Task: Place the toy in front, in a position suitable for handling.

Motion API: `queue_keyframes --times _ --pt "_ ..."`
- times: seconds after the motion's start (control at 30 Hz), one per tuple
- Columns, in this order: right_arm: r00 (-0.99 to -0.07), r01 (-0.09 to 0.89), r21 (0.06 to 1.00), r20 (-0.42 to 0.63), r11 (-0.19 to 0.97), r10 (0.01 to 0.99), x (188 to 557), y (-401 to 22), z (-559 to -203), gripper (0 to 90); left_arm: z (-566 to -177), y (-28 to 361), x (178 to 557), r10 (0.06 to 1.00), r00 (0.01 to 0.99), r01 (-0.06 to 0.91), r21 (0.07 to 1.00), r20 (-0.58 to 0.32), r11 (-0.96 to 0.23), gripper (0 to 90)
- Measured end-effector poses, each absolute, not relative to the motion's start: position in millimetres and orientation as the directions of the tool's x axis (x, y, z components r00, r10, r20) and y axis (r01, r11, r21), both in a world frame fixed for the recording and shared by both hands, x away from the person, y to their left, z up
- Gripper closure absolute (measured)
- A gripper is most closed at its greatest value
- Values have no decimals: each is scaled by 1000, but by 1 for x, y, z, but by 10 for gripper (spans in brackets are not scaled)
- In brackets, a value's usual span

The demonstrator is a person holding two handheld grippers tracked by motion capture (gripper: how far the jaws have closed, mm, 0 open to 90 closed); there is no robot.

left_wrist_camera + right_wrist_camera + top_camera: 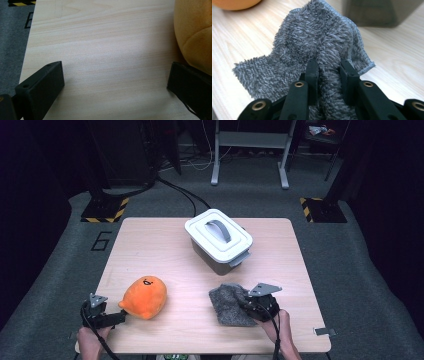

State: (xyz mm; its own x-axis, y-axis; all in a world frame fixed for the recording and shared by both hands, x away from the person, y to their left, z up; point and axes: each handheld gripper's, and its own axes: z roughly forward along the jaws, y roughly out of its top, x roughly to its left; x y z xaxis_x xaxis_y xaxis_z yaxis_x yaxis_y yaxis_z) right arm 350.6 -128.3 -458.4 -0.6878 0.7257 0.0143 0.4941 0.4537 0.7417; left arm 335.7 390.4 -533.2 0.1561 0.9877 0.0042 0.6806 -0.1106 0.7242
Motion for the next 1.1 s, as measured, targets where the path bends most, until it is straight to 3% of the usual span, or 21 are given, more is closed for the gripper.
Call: queue_keyframes --times 1.1 --pt "-456 594 746 3 302 890 387 -217 -457 711 -533 390 336 988 156 680 724 5 -111 1"
